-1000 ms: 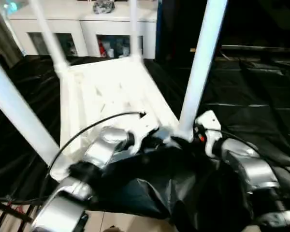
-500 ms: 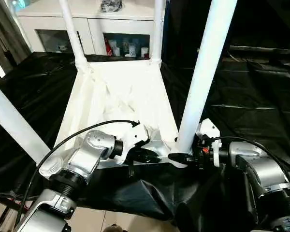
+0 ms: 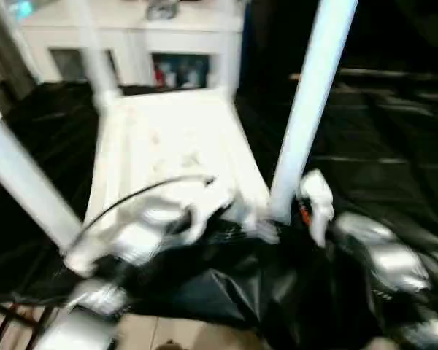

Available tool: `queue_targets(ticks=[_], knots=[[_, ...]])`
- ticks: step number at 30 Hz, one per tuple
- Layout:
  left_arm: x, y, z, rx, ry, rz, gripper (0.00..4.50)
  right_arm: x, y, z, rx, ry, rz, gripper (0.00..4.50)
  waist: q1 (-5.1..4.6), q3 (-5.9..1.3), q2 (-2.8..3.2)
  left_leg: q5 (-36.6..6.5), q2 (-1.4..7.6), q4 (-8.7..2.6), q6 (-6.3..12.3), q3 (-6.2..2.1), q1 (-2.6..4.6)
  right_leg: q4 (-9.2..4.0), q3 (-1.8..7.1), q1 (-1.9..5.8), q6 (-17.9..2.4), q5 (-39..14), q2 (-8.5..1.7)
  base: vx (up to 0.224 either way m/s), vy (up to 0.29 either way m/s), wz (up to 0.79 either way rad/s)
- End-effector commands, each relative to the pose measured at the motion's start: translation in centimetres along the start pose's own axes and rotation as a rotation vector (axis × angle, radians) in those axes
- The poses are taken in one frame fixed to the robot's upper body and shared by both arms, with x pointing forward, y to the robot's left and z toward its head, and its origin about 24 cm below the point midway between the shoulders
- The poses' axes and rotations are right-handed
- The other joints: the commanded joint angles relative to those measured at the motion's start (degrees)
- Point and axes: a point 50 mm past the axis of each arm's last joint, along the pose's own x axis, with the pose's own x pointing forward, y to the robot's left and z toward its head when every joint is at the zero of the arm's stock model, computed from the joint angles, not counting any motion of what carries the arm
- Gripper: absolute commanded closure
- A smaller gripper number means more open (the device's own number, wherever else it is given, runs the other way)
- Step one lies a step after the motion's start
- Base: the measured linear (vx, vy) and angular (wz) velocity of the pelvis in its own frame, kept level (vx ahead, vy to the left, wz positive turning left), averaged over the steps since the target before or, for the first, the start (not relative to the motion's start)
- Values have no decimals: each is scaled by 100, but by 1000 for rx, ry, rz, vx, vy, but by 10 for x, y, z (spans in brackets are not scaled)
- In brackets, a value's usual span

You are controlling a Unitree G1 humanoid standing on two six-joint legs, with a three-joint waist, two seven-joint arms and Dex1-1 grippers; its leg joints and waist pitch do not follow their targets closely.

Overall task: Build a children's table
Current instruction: Rotate leg to tighten

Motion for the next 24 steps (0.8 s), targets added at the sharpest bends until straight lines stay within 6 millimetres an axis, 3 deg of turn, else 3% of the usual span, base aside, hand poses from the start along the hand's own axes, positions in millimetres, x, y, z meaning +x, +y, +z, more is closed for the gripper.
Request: queue_targets(ticks=[1, 2, 3, 5, 6, 7, 8, 9, 11, 12, 16, 20, 24], knots=[[10, 4, 25, -18, -114, 93, 450, 10, 3, -16, 75, 57, -138, 178, -24, -297, -158, -1666, 231, -429, 58, -123, 86, -597, 226, 208, -476, -3266, -426, 0, 0, 0], [16, 5, 31, -38, -122, 137, 450, 15, 4, -16, 125, 47, -206, 178, -34, -305, -137, -1636, 229, -439, 85, -125, 76, -598, 227, 213, -464, -3187, -412, 0, 0, 0], [22, 6, 36, -50, -127, 185, 450, 21, 7, -16, 144, 41, -257, 178, -46, -318, -76, -1641, 233, -435, 52, -130, 88, -580, 241, 191, -515, -3031, -413, 0, 0, 0], [23, 6, 37, -51, -127, 193, 450, 23, 8, -15, 141, 40, -263, 178, -35, -347, -120, -1478, 241, -440, 92, -126, 57, -537, 251, 240, -587, -2627, -403, 0, 0, 0], [31, 3, 41, -47, -126, 204, 450, 32, 17, -12, 120, 33, -257, 178, -24, -350, -68, -1360, 257, -441, 147, -127, 34, -483, 275, 245, -698, -2269, -404, 0, 0, 0], [31, 2, 42, -47, -126, 204, 450, 32, 17, -11, 120, 33, -257, 178, -38, -357, -80, -1314, 252, -433, 161, -113, 21, -472, 276, 244, -746, -2112, -393, 0, 0, 0], [36, -1, 44, -44, -129, 198, 450, 38, 22, -8, 132, 18, -248, 122, -32, -379, -103, -1179, 238, -419, 204, -108, 14, -425, 276, 278, -853, -1783, -387, 0, 0, 0], [37, -2, 44, -41, -130, 190, 450, 40, 23, -7, 153, 5, -234, 122, -13, -399, -93, -1016, 236, -393, 282, -91, 21, -385, 290, 281, -992, -1423, -397, 0, 0, 0], [38, -3, 43, -35, -131, 181, 450, 40, 25, -5, 176, -9, -214, 102, -3, -391, -110, -874, 234, -382, 435, -83, -6, -357, 285, 317, -1090, -1219, -400, 0, 0, 0], [38, -4, 43, -29, -135, 167, 450, 41, 26, -4, 179, -14, -199, 90, 0, -388, -148, -810, 234, -381, 513, -75, -12, -362, 281, 323, -1106, -1211, -400, 0, 0, 0], [35, -3, 40, -15, -151, 130, 450, 41, 27, 0, 96, -28, -157, 55, 28, -352, -132, -1094, 248, -418, 423, -85, 16, -444, 274, 303, -911, -2015, -414, 0, 0, 0], [26, 0, 36, 11, -165, 76, 450, 33, 22, 6, -29, -33, -37, 55, 5, -347, -129, -1209, 264, -436, 366, -95, 13, -428, 286, 303, -903, -1931, -405, 0, 0, 0], [18, 2, 31, 32, -165, 42, 450, 21, 15, 7, -134, -16, 54, 55, 16, -352, -136, -1092, 261, -407, 476, -82, 1, -406, 289, 316, -1004, -1728, -416, 0, 0, 0]])
